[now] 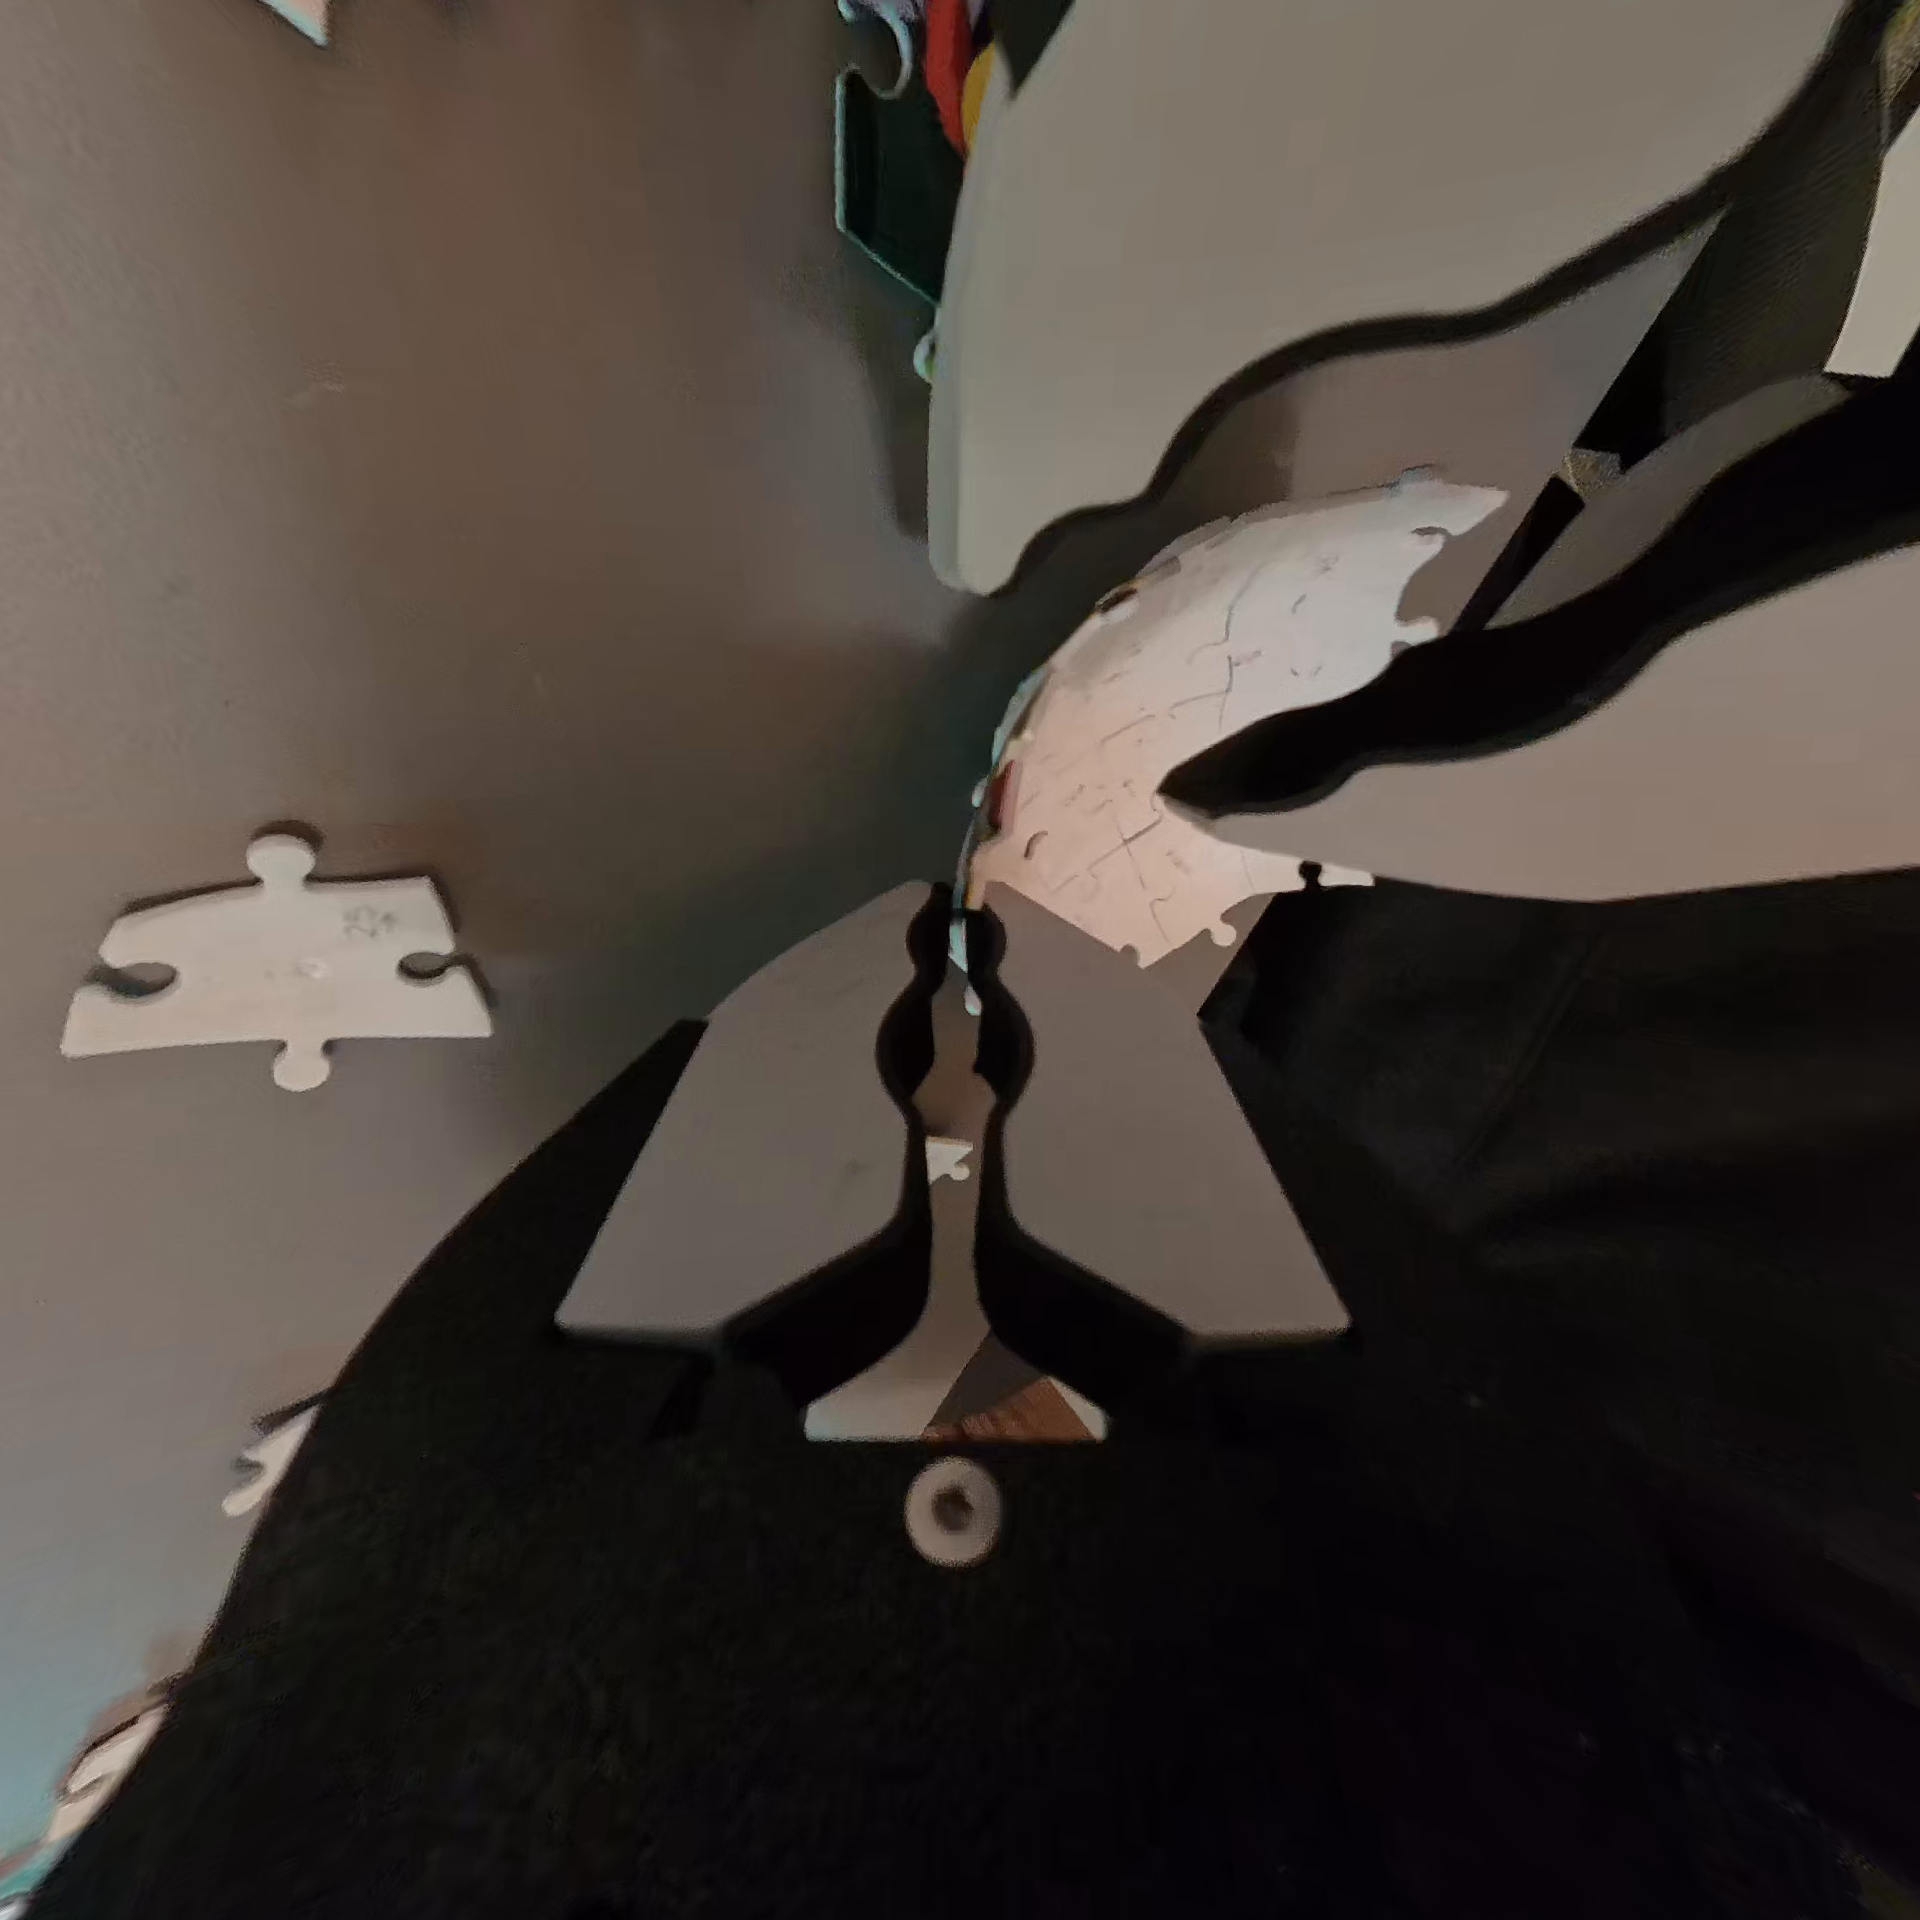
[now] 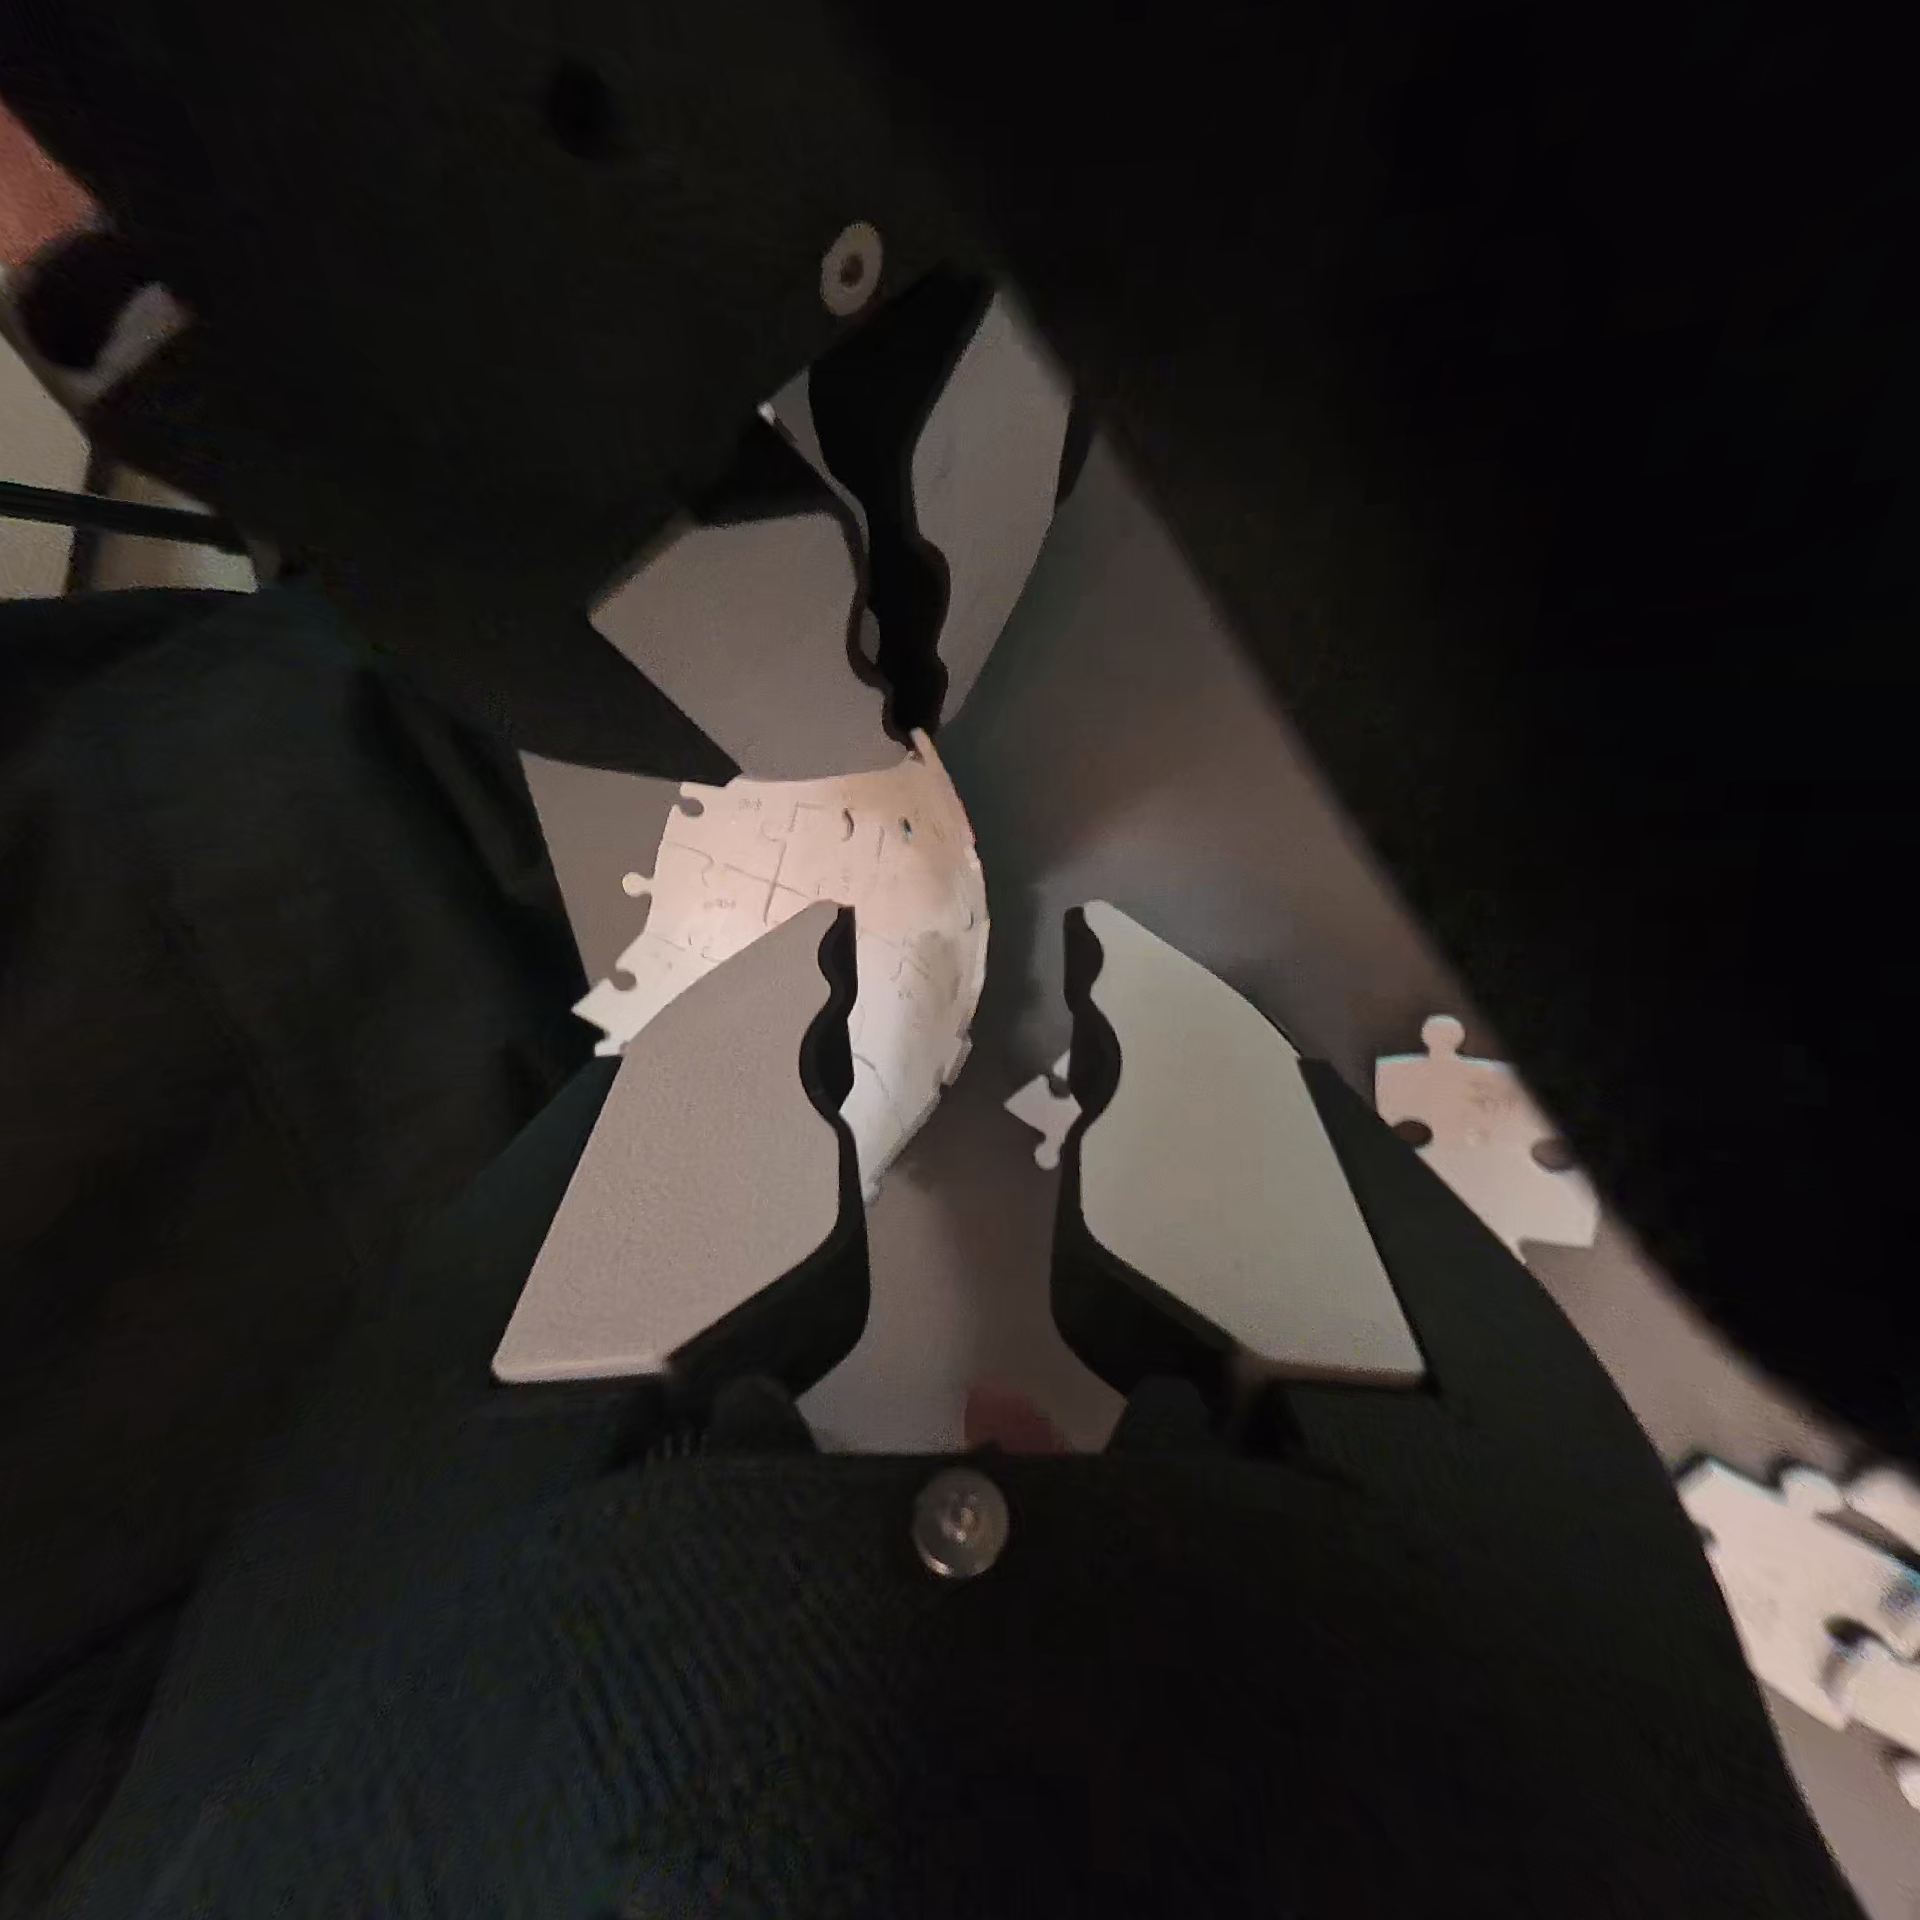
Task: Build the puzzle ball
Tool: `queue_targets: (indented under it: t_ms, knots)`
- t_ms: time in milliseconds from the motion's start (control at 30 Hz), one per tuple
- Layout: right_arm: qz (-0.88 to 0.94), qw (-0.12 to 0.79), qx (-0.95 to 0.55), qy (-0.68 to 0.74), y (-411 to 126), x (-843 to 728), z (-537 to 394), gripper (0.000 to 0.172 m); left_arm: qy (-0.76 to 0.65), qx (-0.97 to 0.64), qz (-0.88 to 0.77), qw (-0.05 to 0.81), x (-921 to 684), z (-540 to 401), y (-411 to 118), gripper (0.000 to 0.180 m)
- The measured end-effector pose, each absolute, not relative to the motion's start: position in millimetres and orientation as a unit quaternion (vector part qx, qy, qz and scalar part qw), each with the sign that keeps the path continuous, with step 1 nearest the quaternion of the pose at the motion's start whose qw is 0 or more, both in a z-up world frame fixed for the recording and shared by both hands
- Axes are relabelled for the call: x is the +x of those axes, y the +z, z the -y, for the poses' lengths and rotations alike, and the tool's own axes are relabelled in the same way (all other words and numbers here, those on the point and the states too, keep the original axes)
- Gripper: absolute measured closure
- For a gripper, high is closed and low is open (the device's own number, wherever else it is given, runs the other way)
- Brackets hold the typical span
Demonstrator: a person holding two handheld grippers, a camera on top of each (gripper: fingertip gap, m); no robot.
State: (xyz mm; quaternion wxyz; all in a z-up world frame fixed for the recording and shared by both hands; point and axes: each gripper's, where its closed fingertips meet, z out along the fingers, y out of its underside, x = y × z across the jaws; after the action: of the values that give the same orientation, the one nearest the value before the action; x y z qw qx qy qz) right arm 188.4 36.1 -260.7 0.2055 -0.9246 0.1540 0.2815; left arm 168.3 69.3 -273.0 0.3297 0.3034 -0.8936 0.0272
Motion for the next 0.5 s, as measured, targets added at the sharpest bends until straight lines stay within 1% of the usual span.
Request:
queue_targets:
  t_ms: [333, 433, 500]
  knots:
    - [-0.183, 0.209, -0.902, 0.331, -262.1, 180.9, -42.0, 0.142, 0.063, 0.328, 0.875, 0.35, 161.9, -66.3, -276.6, 0.178]
    - [-0.181, 0.199, -0.905, 0.329, -265.9, 179.2, -39.6, 0.145, 0.073, 0.336, 0.868, 0.357, 160.3, -66.1, -279.0, 0.178]
    - [-0.178, 0.21, -0.903, 0.329, -264.4, 179.4, -42.9, 0.151, 0.08, 0.34, 0.865, 0.361, 159.7, -65.5, -279.8, 0.178]
